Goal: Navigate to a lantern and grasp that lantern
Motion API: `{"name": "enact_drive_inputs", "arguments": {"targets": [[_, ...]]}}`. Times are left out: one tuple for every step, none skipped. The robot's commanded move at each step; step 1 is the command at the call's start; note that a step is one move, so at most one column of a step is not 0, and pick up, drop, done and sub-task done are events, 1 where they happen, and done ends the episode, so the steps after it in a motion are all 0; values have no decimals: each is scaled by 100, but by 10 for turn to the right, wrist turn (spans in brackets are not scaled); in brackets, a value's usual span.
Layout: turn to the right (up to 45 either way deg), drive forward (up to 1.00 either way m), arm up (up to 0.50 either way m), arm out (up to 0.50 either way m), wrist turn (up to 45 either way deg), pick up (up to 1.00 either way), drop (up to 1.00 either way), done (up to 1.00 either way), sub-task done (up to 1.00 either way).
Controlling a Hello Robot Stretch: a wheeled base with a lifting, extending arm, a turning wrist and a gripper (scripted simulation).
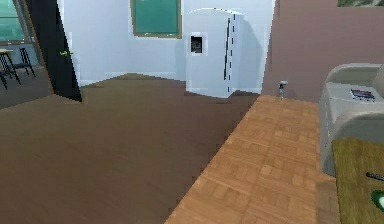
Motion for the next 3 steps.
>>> {"name": "enact_drive_inputs", "arguments": {"targets": [[0, 0, 0, 0, 0, 100, 0, 0, 0], [0, 0, 10, 0, 0, 0, 0, 0, 0], [0, 0, 0, 0, 0, 0, 0, 100, 0]]}}
